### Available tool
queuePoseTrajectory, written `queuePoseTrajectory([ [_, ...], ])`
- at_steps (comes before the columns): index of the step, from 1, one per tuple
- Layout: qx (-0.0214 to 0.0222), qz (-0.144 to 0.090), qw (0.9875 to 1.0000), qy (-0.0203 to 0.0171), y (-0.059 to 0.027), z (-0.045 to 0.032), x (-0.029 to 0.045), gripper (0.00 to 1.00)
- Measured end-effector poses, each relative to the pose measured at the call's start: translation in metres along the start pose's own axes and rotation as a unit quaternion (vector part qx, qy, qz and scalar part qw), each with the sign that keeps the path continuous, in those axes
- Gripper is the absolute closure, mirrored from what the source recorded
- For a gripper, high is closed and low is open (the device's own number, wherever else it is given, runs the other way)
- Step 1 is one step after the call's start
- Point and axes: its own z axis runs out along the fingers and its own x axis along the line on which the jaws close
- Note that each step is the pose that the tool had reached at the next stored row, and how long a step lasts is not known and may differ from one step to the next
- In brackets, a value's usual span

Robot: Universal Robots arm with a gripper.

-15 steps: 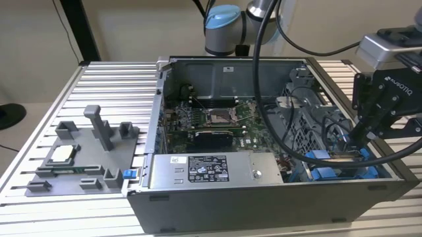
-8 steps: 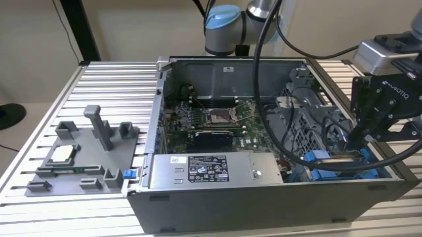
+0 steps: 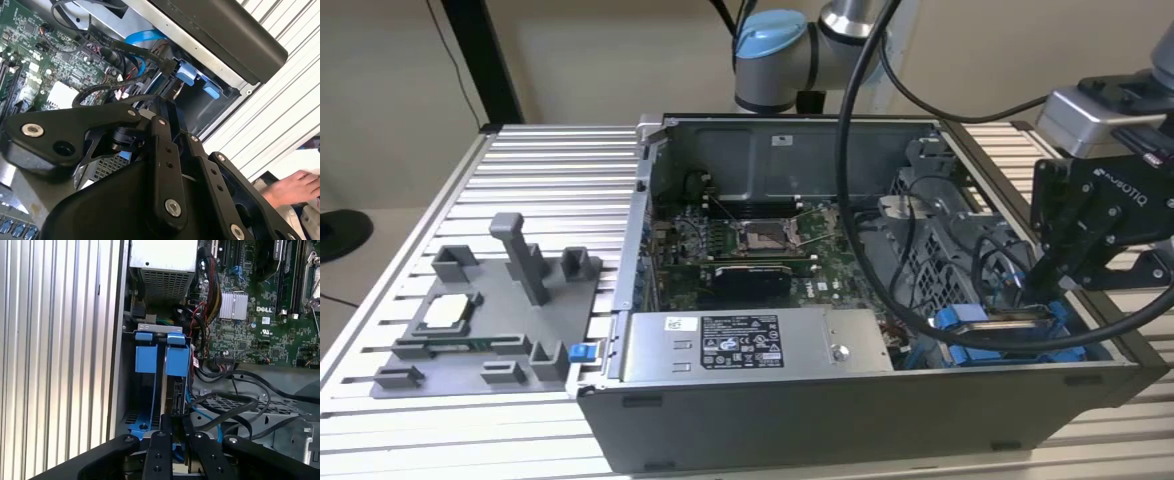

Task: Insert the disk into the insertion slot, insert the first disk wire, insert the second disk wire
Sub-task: 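Insert the first disk wire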

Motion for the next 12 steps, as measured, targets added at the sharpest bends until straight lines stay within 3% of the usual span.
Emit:
queuePoseTrajectory([
  [12,0.0000,0.000,1.0000,-0.0002,-0.0002,0.0026,0.0000,1.00],
])
